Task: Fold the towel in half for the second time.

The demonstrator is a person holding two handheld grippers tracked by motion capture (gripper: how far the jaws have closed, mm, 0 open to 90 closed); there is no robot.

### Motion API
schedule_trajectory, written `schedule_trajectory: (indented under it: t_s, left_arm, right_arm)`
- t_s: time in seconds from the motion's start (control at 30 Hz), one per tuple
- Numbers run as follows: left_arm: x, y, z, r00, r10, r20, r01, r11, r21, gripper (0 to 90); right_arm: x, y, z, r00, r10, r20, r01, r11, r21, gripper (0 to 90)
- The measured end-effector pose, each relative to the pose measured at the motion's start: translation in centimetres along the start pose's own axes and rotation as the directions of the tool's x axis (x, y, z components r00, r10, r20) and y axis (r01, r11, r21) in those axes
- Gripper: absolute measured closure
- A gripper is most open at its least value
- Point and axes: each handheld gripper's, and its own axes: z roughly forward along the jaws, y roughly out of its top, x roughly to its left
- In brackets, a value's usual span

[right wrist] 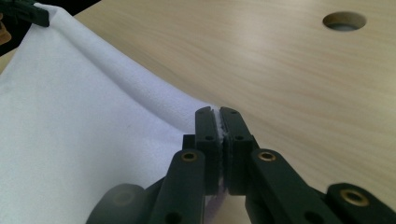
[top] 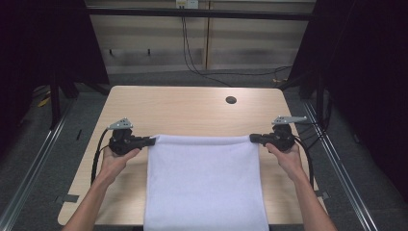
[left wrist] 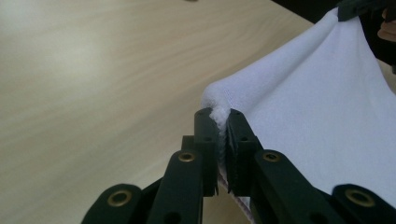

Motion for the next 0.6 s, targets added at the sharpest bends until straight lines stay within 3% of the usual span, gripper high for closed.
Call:
schedule_trajectory:
  t_s: [0.03, 0.07, 0.1, 0.23, 0.37, 0.53, 0.6]
  left_arm:
    - [0.2, 1.0, 0.0, 0.9999, -0.002, -0.012, 0.002, 0.9998, -0.02, 85.2]
    - [0.2, 1.0, 0.0, 0.9999, -0.002, -0.012, 0.002, 0.9998, -0.02, 85.1]
    - [0.2, 1.8, 0.2, 0.9998, 0.01, -0.017, -0.01, 0.9998, -0.018, 85.1]
    - [0.5, 2.8, 0.8, 0.9994, 0.027, -0.022, -0.027, 0.9996, -0.013, 85.1]
    - [1.1, 4.1, 0.9, 0.9996, 0.012, -0.025, -0.013, 0.9995, -0.029, 85.0]
    - [1.1, 5.8, 0.4, 0.9991, 0.023, -0.035, -0.025, 0.9978, -0.062, 85.0]
    - [1.0, 6.5, 0.2, 0.9985, 0.027, -0.047, -0.031, 0.9968, -0.073, 85.0]
  right_arm:
    - [-0.2, 0.8, -0.2, 1.0, -0.003, 0.005, 0.003, 0.9999, -0.011, 86.8]
    - [-0.2, 0.8, -0.2, 1.0, -0.003, 0.005, 0.003, 0.9999, -0.011, 86.8]
    - [-0.3, 2.0, -0.5, 0.9991, -0.036, 0.02, 0.036, 0.9993, 0.006, 86.8]
    - [-0.6, 3.7, -1.1, 0.9981, -0.053, 0.031, 0.053, 0.9986, -0.001, 86.8]
    - [-1.6, 4.4, -1.1, 0.9989, -0.028, 0.038, 0.029, 0.9991, -0.03, 86.8]
    - [-2.6, 5.1, -0.4, 0.9986, -0.006, 0.052, 0.007, 0.9997, -0.022, 86.8]
    - [-2.7, 6.3, -0.6, 0.9979, -0.007, 0.065, 0.011, 0.9982, -0.06, 87.0]
